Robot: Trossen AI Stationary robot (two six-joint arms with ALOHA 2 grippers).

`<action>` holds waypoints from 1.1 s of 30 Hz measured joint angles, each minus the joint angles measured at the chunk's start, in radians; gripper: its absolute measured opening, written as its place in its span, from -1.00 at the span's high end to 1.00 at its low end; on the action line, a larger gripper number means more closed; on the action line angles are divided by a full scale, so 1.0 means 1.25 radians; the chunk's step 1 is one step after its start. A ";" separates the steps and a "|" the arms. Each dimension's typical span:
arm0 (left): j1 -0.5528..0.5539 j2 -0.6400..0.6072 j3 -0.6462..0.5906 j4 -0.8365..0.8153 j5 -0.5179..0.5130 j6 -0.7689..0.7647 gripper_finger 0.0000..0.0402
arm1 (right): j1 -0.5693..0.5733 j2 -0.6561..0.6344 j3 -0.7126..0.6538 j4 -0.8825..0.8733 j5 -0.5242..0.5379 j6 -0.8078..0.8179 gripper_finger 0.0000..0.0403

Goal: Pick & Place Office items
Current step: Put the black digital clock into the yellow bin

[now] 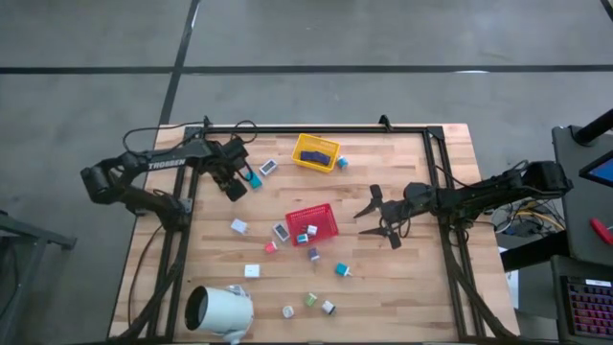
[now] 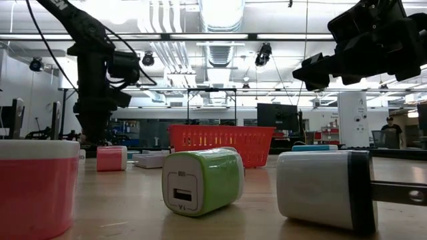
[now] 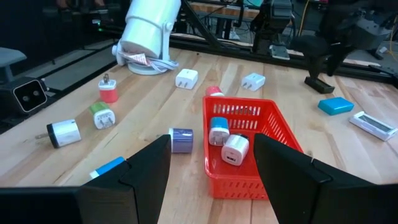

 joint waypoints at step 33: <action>0.023 0.100 -0.006 0.024 0.023 0.025 -0.31 | 0.000 0.000 -0.001 0.000 -0.001 0.003 -0.11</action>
